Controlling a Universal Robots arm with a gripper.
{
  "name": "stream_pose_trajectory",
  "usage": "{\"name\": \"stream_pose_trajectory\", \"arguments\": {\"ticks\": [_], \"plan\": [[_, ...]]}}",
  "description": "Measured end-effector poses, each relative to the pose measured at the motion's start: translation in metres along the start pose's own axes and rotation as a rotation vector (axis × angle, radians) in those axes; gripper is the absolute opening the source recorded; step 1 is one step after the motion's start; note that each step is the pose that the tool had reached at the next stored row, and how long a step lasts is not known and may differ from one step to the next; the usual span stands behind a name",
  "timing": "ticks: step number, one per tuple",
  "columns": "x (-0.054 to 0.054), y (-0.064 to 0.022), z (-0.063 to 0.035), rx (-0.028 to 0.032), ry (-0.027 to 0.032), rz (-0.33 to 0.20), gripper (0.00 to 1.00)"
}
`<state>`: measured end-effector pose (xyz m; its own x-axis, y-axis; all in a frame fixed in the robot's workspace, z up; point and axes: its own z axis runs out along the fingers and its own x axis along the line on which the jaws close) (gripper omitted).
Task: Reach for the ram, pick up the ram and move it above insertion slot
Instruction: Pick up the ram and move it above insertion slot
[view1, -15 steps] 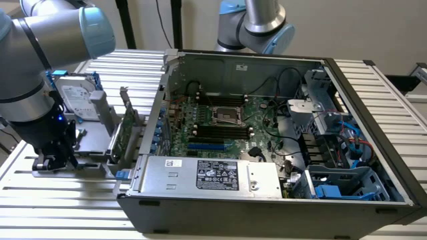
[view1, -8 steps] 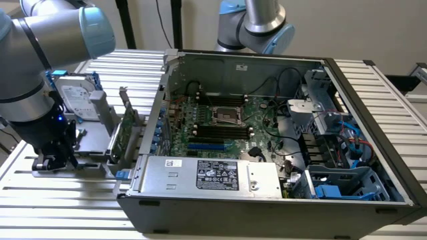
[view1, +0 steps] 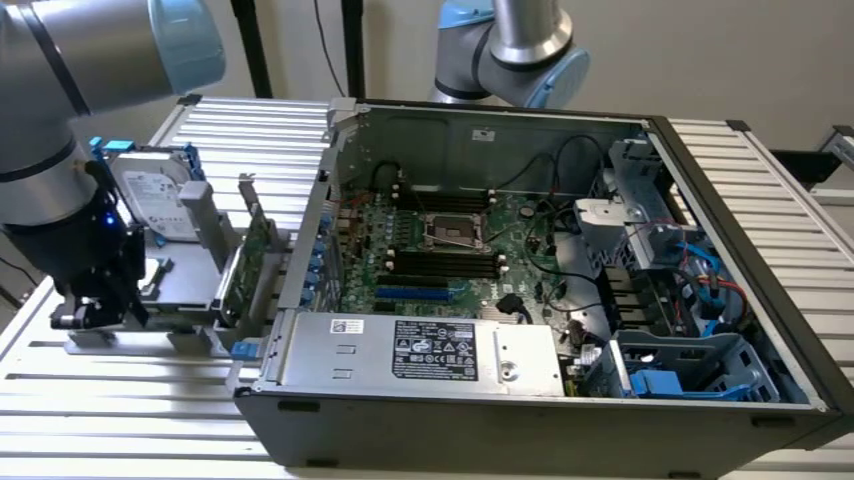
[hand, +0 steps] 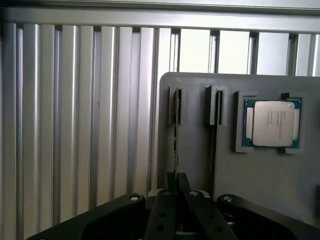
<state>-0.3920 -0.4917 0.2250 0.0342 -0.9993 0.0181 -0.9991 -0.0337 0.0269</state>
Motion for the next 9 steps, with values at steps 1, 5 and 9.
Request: {"name": "stream_pose_trajectory", "arguments": {"ticks": [1,5,9], "plan": [[0.000,-0.0003,-0.0048,-0.0004,-0.0001,0.000,0.13],[0.001,-0.0023,-0.0228,-0.0013,0.0000,0.000,0.13],[0.001,-0.0076,-0.0412,-0.0020,0.0000,0.000,0.13]]}}
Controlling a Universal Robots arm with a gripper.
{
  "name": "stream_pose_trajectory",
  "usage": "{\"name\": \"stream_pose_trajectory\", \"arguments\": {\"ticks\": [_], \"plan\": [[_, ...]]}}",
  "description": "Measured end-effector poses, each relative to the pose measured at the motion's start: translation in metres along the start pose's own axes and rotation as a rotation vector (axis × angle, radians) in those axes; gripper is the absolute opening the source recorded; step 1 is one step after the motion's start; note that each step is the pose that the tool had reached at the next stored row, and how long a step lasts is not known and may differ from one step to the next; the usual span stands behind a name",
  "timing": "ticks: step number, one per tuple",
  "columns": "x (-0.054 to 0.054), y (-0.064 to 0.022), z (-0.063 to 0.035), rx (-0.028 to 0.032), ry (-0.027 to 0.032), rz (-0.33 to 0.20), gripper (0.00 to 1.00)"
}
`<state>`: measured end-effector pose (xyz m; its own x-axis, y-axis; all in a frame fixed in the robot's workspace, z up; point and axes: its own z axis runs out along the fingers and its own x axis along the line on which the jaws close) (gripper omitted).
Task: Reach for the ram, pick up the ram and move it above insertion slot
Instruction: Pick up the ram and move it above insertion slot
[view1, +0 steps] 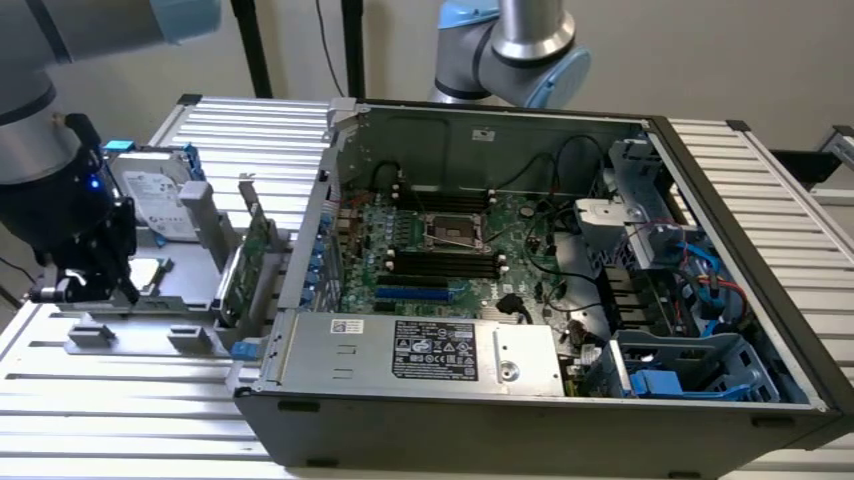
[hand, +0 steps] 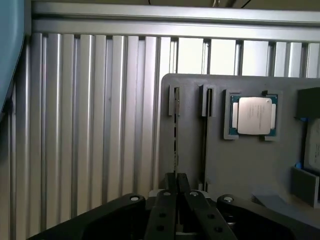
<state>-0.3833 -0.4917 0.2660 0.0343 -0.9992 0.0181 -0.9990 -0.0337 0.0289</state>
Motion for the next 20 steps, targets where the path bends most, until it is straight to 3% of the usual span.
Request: {"name": "stream_pose_trajectory", "arguments": {"ticks": [6,20], "plan": [[0.001,-0.0145,-0.0274,-0.0012,-0.0003,0.000,0.13],[0.004,-0.0736,-0.0931,-0.0057,-0.0041,-0.001,0.13]]}}
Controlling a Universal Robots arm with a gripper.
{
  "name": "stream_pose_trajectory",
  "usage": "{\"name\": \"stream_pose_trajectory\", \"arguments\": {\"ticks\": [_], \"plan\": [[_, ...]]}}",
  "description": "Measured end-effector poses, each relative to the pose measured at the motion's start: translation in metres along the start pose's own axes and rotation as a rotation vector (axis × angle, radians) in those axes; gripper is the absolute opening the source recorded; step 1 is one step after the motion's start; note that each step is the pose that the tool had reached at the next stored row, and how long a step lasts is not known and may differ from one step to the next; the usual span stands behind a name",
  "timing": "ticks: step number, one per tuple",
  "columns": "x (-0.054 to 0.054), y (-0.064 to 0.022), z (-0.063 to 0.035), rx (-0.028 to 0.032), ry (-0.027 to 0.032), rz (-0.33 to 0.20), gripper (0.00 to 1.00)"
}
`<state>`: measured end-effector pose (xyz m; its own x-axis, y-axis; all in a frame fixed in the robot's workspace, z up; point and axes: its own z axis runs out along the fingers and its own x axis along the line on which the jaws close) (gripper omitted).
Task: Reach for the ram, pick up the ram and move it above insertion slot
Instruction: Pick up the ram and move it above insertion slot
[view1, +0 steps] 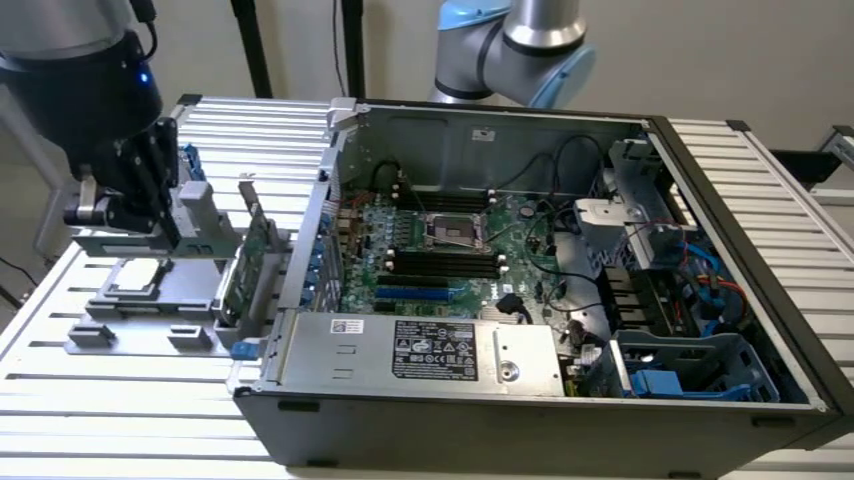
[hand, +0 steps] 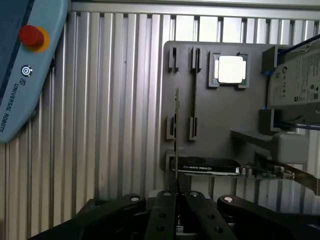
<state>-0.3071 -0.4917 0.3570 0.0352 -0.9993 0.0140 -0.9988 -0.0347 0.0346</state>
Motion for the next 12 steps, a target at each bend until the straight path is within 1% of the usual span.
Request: {"name": "stream_pose_trajectory", "arguments": {"ticks": [4,12], "plan": [[0.001,-0.0130,-0.0185,-0.0006,-0.0002,0.000,0.13],[0.000,-0.0332,-0.0553,-0.0008,-0.0003,-0.001,0.13]]}}
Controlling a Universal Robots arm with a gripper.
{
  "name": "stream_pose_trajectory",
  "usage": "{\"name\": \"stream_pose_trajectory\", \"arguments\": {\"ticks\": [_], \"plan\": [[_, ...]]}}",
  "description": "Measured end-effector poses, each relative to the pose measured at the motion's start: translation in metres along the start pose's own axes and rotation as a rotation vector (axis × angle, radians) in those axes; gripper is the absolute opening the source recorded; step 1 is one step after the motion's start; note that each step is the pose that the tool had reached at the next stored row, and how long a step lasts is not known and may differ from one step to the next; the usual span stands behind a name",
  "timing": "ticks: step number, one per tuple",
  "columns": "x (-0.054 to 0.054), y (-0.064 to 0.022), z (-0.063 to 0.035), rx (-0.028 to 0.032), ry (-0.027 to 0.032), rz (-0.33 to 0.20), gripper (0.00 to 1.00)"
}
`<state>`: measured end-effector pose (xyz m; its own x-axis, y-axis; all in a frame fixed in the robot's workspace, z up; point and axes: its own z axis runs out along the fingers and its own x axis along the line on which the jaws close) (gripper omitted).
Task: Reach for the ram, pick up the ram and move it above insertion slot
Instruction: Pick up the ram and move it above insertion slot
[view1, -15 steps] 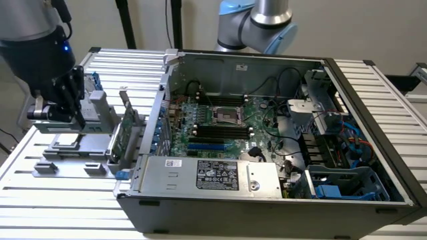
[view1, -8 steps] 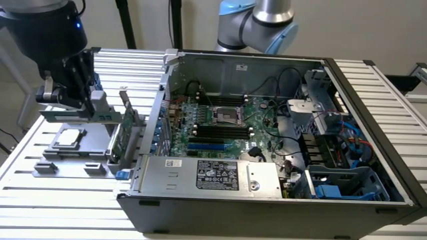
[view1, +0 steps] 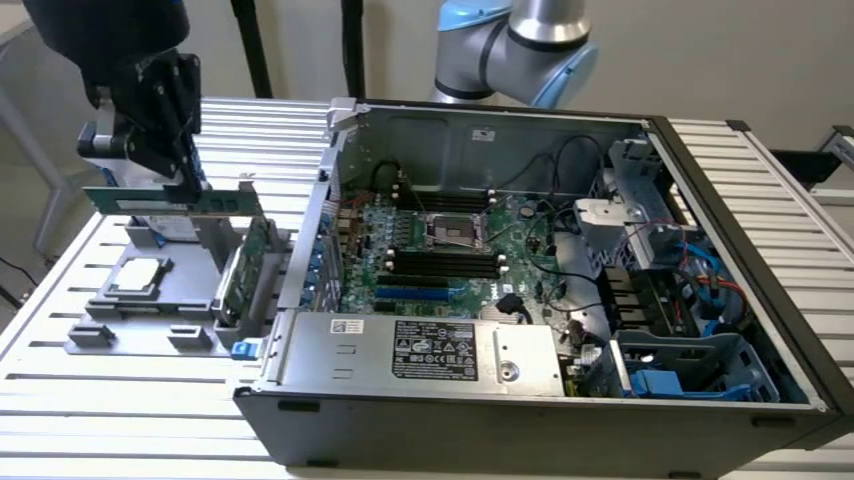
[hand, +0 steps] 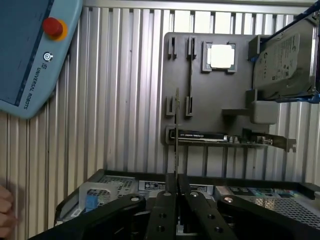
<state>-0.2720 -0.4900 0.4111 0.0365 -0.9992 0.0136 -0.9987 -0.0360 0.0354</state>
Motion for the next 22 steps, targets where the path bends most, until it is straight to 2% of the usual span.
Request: {"name": "stream_pose_trajectory", "arguments": {"ticks": [4,13,22], "plan": [[0.000,-0.0140,-0.0075,-0.0004,-0.0045,0.000,0.13],[-0.001,-0.0533,-0.0094,0.0001,-0.0194,-0.001,0.13],[-0.005,-0.0945,-0.0106,-0.0004,-0.0227,-0.001,0.13]]}}
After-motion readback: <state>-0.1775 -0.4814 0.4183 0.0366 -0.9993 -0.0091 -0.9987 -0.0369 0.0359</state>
